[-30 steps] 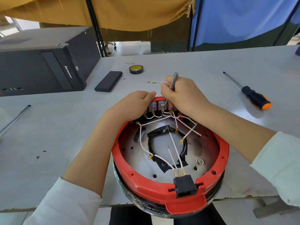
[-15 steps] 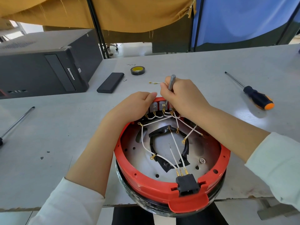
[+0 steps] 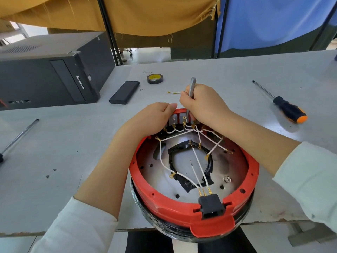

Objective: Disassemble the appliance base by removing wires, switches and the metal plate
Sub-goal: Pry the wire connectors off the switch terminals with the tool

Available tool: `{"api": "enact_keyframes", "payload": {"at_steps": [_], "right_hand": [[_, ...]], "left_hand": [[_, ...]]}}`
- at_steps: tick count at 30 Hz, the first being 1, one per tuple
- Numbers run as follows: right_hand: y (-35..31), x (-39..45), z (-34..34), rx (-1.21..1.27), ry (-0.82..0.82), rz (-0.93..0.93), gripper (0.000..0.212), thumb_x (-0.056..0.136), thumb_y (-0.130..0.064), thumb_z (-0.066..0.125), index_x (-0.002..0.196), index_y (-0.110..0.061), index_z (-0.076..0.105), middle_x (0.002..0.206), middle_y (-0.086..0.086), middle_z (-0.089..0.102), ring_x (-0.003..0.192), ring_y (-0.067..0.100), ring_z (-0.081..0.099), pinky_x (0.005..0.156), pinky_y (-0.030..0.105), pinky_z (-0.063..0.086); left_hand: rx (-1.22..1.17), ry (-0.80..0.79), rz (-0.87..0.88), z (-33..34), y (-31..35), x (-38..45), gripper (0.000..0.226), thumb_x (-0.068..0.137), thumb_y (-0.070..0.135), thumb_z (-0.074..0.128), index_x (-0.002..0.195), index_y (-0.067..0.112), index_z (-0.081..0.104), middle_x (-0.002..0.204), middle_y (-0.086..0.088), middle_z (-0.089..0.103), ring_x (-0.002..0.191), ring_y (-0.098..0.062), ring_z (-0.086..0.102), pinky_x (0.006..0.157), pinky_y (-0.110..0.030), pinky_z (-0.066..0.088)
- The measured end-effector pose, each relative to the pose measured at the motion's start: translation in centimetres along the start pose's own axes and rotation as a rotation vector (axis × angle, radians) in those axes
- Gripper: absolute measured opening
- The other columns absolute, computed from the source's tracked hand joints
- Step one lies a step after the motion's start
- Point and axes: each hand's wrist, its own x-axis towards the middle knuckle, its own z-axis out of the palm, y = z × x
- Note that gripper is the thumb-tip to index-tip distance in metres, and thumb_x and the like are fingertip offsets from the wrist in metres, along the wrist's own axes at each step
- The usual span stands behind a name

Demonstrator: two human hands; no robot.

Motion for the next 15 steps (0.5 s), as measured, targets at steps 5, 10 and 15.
{"api": "enact_keyframes", "payload": {"at_steps": [5, 10, 15], "right_hand": [[0.5, -1.0, 0.2, -0.065, 0.088, -0.127, 0.042, 0.099, -0.026, 0.042, 0.059, -0.022, 0.030, 0.051, -0.003, 0.037, 0.046, 0.010, 0.036, 0.049, 0.016, 0.031], [0.6, -1.1, 0.3, -0.030, 0.113, -0.107, 0.041, 0.099, -0.027, 0.043, 0.060, -0.020, 0.030, 0.051, 0.005, 0.042, 0.046, 0.016, 0.041, 0.050, 0.020, 0.034], [0.5, -1.0, 0.1, 0.040, 0.093, -0.029, 0.037, 0.098, -0.026, 0.043, 0.063, -0.014, 0.036, 0.063, 0.020, 0.058, 0.053, 0.029, 0.052, 0.057, 0.036, 0.042]], "left_hand": [[-0.017, 0.003, -0.006, 0.0, 0.1, -0.1, 0.051, 0.102, 0.041, 0.028, 0.092, 0.003, 0.061, 0.065, 0.002, 0.049, 0.065, -0.011, 0.047, 0.062, -0.028, 0.035], [-0.017, -0.001, -0.009, 0.0, 0.1, -0.1, 0.050, 0.102, 0.042, 0.029, 0.088, 0.006, 0.060, 0.062, 0.003, 0.047, 0.061, -0.009, 0.045, 0.058, -0.025, 0.033], [-0.024, 0.010, -0.007, -0.1, 0.0, -0.1, 0.050, 0.102, 0.041, 0.030, 0.082, 0.005, 0.057, 0.063, 0.001, 0.047, 0.060, -0.009, 0.044, 0.058, -0.022, 0.034]]}}
